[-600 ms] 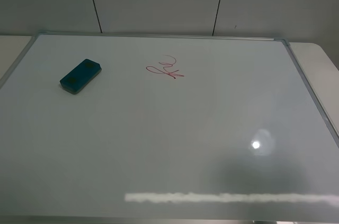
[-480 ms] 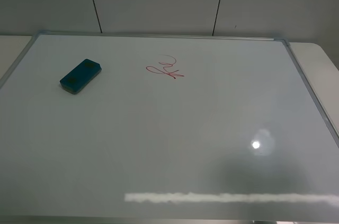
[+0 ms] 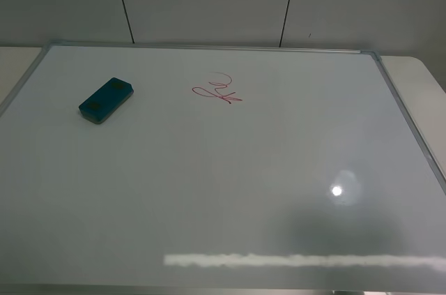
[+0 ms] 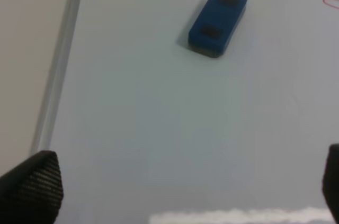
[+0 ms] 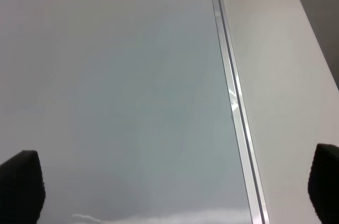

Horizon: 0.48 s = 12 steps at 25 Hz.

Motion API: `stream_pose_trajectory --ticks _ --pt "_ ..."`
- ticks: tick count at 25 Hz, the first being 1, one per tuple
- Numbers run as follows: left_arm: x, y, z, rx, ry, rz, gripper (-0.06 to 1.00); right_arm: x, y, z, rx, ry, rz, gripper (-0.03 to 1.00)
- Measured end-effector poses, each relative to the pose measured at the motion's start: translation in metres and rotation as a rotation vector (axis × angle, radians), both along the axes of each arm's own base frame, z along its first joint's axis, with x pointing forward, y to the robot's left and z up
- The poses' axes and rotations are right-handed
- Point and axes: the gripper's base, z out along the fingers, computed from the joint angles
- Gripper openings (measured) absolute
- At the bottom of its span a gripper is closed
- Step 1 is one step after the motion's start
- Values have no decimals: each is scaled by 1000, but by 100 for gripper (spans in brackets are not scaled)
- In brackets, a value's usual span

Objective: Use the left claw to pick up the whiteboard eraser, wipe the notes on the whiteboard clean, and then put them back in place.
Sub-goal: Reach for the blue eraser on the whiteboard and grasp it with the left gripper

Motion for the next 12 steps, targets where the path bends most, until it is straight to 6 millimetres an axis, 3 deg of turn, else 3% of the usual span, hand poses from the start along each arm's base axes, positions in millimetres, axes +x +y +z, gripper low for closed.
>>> stream_pose_trajectory --ticks 12 --pt "0 0 0 0 0 0 99 0 0 0 0 0 0 99"
